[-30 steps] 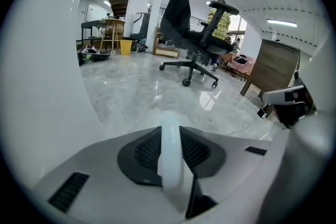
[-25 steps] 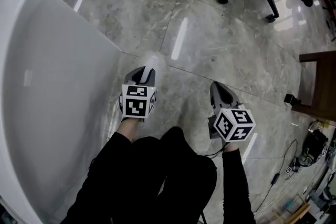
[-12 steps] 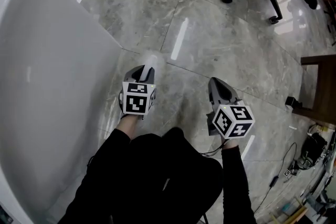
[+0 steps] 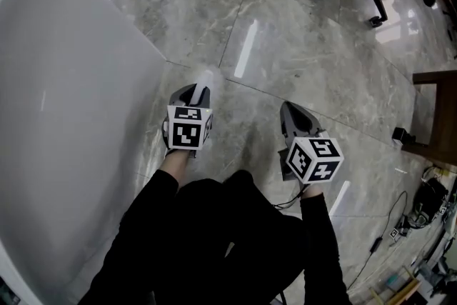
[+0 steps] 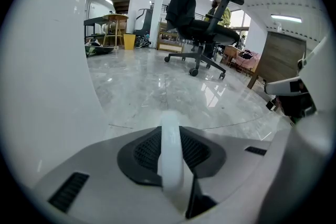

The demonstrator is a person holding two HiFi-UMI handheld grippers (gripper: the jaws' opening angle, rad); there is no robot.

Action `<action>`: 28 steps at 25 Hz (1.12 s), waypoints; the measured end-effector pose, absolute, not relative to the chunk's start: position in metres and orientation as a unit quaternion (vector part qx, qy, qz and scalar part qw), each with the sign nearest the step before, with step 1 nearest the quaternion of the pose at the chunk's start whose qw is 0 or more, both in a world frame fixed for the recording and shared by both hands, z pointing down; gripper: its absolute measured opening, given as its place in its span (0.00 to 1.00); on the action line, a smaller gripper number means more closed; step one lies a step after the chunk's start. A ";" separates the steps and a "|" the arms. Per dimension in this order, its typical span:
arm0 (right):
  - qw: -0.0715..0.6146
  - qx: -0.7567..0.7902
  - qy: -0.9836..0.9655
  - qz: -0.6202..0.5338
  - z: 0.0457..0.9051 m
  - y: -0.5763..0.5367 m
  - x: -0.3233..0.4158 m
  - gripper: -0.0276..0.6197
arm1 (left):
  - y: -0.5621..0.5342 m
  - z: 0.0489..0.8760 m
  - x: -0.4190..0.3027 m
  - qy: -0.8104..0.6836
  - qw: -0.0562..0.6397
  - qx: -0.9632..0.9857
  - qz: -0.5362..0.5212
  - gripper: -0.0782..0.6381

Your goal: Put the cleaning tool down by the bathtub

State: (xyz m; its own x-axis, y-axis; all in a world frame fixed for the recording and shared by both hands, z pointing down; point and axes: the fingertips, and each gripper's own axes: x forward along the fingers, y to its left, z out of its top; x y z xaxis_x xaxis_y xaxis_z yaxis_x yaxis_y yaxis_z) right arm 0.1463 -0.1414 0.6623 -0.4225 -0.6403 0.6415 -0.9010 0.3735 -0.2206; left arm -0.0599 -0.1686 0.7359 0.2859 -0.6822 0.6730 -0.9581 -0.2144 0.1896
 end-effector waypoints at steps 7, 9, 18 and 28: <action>0.239 0.478 -0.795 0.287 0.681 -0.144 0.134 0.04 | -0.167 0.745 -0.056 -0.550 0.301 0.743 0.236 0.25; 0.243 0.474 -0.795 0.289 0.687 -0.144 0.130 0.04 | -0.166 0.748 -0.055 -0.550 0.302 0.742 0.236 0.25; 0.265 0.455 -0.797 0.295 0.709 -0.148 0.108 0.04 | -0.164 0.758 -0.053 -0.550 0.307 0.739 0.241 0.25; 0.288 0.424 -0.810 0.285 0.718 -0.144 0.084 0.04 | -0.167 0.760 -0.048 -0.550 0.296 0.741 0.247 0.25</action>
